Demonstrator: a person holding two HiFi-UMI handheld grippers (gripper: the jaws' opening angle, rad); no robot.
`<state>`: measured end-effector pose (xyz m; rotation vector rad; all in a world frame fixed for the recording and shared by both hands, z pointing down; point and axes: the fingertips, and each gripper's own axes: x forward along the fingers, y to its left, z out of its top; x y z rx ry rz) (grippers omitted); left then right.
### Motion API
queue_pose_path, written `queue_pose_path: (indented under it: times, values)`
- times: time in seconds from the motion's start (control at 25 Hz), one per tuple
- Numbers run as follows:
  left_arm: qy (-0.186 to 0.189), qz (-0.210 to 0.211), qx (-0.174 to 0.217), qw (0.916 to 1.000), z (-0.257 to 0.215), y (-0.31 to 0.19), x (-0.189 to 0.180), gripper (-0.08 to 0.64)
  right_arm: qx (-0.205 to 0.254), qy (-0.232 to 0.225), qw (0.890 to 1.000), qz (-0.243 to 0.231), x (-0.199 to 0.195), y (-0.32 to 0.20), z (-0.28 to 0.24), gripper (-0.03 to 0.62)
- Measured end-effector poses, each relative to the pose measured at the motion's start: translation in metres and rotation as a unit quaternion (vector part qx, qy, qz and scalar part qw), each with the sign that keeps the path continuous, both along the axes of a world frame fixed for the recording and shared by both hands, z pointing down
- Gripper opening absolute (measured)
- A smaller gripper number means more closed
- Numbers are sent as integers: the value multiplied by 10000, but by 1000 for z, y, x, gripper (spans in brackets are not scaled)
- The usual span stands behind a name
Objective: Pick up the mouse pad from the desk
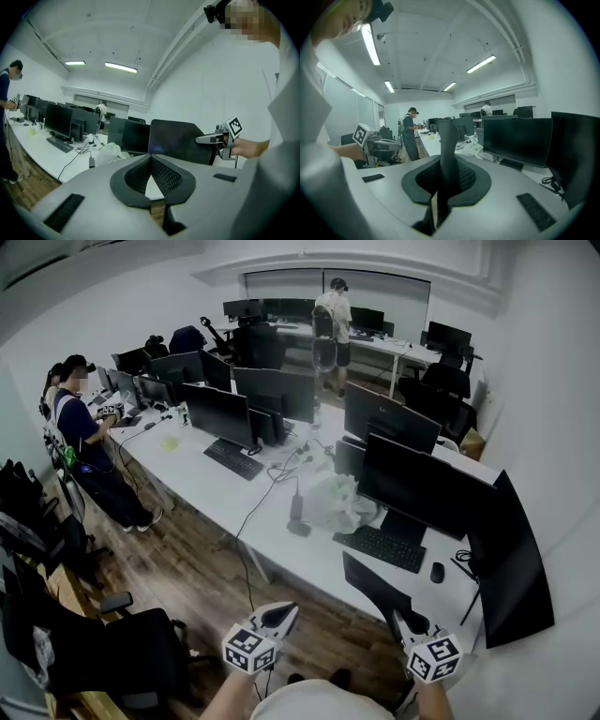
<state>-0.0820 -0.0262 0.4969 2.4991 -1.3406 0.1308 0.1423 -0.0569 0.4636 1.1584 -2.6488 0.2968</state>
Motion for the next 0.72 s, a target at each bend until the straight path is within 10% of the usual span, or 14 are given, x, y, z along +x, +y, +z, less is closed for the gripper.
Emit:
queue_pose_path:
  times: [0.72]
  values:
    - [145, -56, -19, 9999, 8, 17, -22, 17, 42, -121, 9999, 51, -19, 10, -1, 40]
